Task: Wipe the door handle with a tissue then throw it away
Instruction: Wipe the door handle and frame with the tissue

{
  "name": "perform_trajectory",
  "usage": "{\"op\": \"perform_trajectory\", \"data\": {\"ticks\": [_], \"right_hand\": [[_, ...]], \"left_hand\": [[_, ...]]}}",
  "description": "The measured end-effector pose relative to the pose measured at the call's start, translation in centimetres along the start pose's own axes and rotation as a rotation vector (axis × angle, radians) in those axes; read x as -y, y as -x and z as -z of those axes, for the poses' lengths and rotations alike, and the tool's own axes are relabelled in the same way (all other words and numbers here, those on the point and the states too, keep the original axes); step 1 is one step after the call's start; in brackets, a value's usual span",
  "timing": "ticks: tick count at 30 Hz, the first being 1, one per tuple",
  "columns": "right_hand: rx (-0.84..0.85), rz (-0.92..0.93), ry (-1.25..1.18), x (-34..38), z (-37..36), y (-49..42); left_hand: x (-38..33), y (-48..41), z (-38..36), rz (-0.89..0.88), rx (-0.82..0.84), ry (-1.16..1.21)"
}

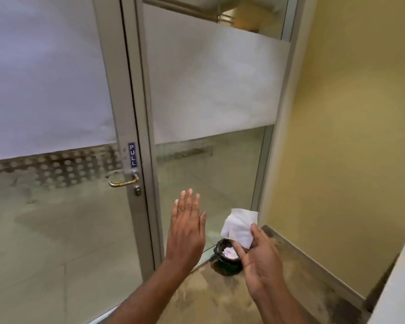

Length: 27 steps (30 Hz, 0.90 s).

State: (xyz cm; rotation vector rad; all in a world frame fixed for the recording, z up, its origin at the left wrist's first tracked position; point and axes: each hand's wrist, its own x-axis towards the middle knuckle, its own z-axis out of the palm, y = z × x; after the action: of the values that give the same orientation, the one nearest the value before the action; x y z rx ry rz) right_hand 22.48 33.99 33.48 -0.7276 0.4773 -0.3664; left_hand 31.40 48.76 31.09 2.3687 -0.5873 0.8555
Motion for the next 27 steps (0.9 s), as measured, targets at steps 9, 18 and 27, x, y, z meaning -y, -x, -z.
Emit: {"op": "perform_trajectory", "data": {"ticks": [9, 18, 27], "right_hand": [[0.26, -0.171, -0.012, -5.8, -10.8, -6.0], [0.387, -0.293, 0.032, -9.5, -19.0, -14.4], [0.417, -0.329, 0.063, -13.5, -26.1, -18.9]], "left_hand": [[10.6, -4.8, 2.7, 0.11, -0.108, -0.19], [17.5, -11.2, 2.8, 0.243, -0.191, -0.334], [25.7, -16.5, 3.0, 0.282, -0.242, -0.396]]}}
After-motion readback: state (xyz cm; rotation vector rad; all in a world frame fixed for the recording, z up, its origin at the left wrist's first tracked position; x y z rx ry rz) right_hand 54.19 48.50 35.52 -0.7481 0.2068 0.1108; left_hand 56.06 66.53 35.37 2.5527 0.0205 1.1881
